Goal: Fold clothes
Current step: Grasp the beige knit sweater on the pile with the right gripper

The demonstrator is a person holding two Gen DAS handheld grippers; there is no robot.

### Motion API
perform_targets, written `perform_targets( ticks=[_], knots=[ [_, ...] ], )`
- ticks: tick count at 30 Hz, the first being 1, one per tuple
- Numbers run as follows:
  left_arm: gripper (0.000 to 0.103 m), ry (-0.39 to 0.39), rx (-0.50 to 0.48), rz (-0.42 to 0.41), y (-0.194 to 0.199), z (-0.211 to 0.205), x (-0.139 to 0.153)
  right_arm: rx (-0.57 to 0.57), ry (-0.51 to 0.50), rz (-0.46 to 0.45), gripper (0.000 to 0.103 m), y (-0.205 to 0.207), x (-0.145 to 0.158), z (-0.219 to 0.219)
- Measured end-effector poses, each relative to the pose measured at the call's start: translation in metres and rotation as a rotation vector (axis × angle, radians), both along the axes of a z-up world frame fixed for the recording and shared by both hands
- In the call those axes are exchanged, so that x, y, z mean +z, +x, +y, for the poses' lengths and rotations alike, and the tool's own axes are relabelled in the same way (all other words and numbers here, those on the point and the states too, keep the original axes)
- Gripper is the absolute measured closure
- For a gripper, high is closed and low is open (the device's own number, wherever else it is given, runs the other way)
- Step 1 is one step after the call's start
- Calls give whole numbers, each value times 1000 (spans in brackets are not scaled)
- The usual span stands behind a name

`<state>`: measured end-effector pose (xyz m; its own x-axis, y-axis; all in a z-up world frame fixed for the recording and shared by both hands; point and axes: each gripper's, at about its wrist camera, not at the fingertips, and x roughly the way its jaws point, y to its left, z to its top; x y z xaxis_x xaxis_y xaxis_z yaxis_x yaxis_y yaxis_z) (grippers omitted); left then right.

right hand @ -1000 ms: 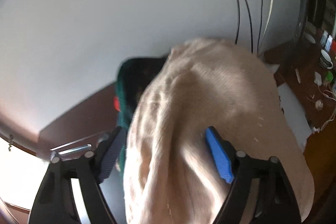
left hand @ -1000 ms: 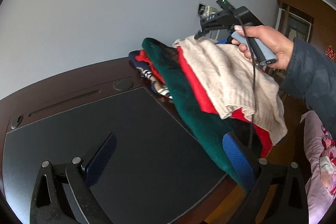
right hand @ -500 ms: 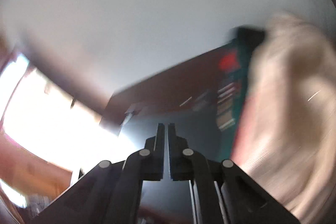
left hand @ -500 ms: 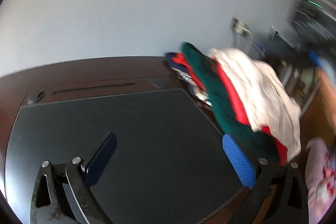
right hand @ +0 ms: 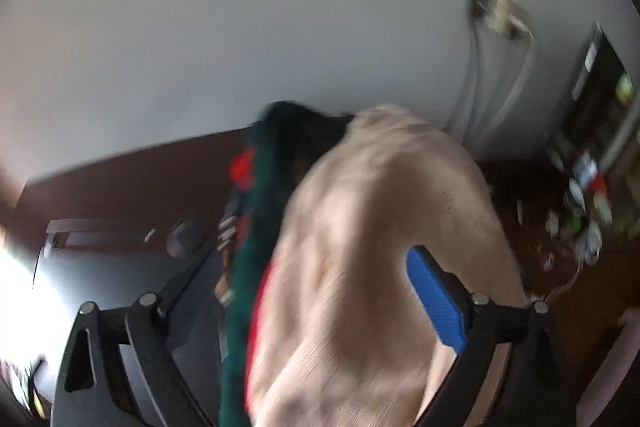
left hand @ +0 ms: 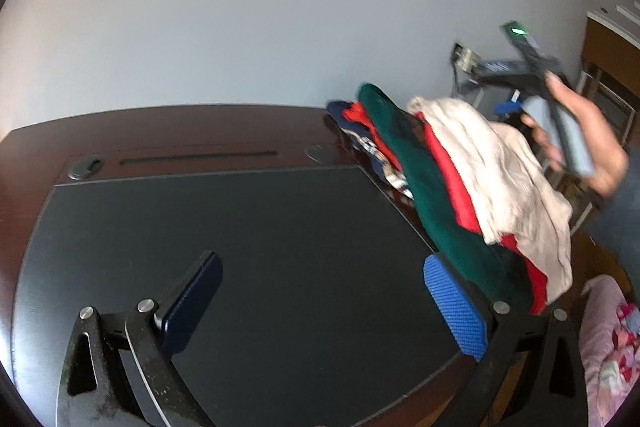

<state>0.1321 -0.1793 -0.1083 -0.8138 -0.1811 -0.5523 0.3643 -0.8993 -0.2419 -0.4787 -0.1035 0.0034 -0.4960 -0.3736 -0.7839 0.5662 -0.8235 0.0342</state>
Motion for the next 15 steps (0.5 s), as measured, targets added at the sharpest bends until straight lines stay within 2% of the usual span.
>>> perform_targets(
  ticks=[4,5,6,7,8,9,12,14,15],
  knots=[
    [1,0,-21,-26,-6,2,-7,-89,-23,-133,7,-53,-19,-5],
    [1,7,-24,-30,-7,1,-9,-103,-22,-157,12,-61,-25,-7],
    [1,11,-24,-33,-7,-1,-10,-114,-21,-185,23,-67,-31,-9],
    [1,14,-23,-39,-7,-2,-11,-119,-21,-219,26,-72,-38,-10],
    [1,18,-24,-43,-7,-3,-12,-124,-20,-253,25,-76,-44,-10],
    [1,22,-26,-45,-8,-3,-13,-120,-11,-276,20,-78,-49,-12],
    [1,20,-38,-51,-7,-1,-14,-90,23,-291,8,-75,-53,-20],
    [1,17,-45,-49,-6,1,-14,-80,5,-300,8,-71,-51,-20],
    [1,14,-48,-48,-5,2,-13,-70,-25,-287,14,-66,-47,-17]
  ],
)
